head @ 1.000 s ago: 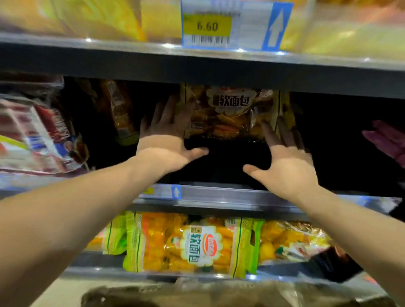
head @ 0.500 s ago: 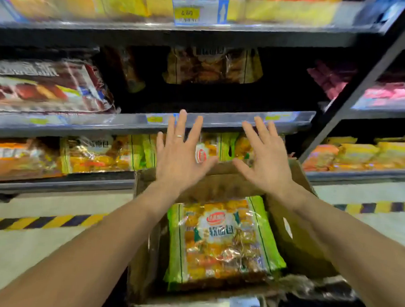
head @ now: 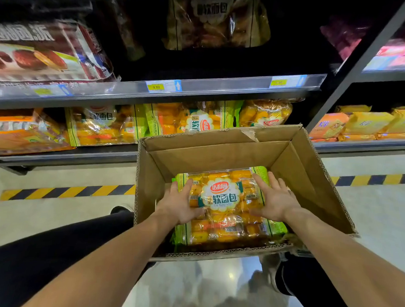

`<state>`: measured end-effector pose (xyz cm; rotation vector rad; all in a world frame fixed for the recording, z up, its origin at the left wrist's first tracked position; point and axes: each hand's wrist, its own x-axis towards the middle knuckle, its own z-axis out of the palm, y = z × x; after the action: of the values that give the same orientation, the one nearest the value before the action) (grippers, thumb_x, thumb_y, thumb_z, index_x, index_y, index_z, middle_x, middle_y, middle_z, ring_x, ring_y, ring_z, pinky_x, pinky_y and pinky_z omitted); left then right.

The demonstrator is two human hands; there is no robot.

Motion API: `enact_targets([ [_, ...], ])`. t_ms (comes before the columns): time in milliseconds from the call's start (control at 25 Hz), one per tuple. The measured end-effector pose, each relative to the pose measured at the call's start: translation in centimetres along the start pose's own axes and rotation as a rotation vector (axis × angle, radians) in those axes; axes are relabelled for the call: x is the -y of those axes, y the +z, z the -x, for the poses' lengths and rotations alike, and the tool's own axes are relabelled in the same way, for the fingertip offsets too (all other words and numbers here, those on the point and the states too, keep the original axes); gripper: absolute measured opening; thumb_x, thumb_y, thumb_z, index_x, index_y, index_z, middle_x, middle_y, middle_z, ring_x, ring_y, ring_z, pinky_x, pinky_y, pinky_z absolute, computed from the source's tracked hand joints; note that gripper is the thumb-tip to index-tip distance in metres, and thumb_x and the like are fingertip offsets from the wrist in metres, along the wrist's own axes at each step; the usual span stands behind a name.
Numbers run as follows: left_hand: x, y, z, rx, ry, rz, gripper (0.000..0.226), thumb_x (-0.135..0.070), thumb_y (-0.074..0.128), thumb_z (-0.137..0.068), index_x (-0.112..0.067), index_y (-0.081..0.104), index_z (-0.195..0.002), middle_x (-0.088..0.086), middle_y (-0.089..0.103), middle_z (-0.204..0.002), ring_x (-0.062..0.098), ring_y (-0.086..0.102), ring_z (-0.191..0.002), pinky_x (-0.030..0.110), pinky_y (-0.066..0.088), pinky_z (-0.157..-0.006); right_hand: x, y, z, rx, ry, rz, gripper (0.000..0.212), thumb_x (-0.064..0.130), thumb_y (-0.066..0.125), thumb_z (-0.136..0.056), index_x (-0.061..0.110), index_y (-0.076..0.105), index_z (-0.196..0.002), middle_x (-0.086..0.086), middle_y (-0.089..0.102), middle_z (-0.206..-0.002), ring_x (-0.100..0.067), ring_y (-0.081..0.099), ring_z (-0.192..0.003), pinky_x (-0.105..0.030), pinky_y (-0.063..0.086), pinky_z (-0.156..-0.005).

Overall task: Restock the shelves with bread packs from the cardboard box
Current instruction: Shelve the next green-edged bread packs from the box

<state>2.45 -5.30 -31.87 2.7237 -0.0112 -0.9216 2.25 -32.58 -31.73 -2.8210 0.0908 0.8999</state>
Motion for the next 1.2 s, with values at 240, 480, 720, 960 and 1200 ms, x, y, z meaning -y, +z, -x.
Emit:
enact_targets([
  [240,1.7,1.7,-4.2,0.212,-0.160,0.210,0.115,-0.055,0.072,-0.075,-0.043,-0.016,-0.148,0.021,0.014,-0.157,0.038,0.030,-0.139,0.046,0.029,-0.111,-1.5,1.7,-4.9,0.326,0.132,-0.035,0.127,0.051,0.078,-0.070,0.052,-0.030,-0.138,-0.026,-0.009,-0.157,-0.041,0.009,-0.146,-0.054,0.022,-0.115],
  [480,1.7,4.2,-5.0,0.301,-0.153,0.367,0.131,-0.046,0.079,-0.072,-0.036,-0.030,-0.144,0.012,0.027,-0.156,0.032,0.038,-0.136,0.040,0.034,-0.109,-2.1,3.0,-5.9,0.371,0.044,-0.316,0.129,0.037,0.085,-0.066,0.045,-0.016,-0.146,-0.006,0.032,-0.155,-0.026,0.035,-0.139,-0.038,0.028,-0.115],
  [720,0.7,2.8,-3.1,0.173,-0.052,0.411,0.133,-0.045,0.085,-0.065,-0.042,-0.020,-0.147,0.014,0.029,-0.153,0.032,0.043,-0.132,0.040,0.036,-0.108,-1.4,2.0,-2.8,0.243,-0.004,-0.337,0.112,0.041,0.080,-0.073,0.039,0.001,-0.152,-0.003,0.034,-0.154,-0.026,0.037,-0.138,-0.037,0.030,-0.113],
  [960,-0.7,-2.2,1.4,-0.071,0.119,0.375,0.126,-0.045,0.083,-0.068,-0.036,-0.013,-0.150,0.018,0.037,-0.147,0.028,0.051,-0.120,0.032,0.039,-0.097,-0.2,-2.6,2.3,-0.001,-0.055,-0.361,0.117,0.060,0.077,-0.064,0.041,0.002,-0.151,-0.006,0.034,-0.152,-0.027,0.036,-0.137,-0.040,0.030,-0.113],
  [1200,-0.5,-5.4,5.4,-0.285,0.176,0.407,0.124,-0.053,0.080,-0.066,-0.040,-0.011,-0.149,0.010,0.032,-0.151,0.027,0.046,-0.129,0.037,0.038,-0.103,2.3,-6.7,7.1,-0.309,-0.102,-0.351,0.100,0.054,0.074,-0.073,0.041,0.013,-0.150,-0.008,0.039,-0.145,-0.027,0.047,-0.127,-0.041,0.040,-0.105],
])
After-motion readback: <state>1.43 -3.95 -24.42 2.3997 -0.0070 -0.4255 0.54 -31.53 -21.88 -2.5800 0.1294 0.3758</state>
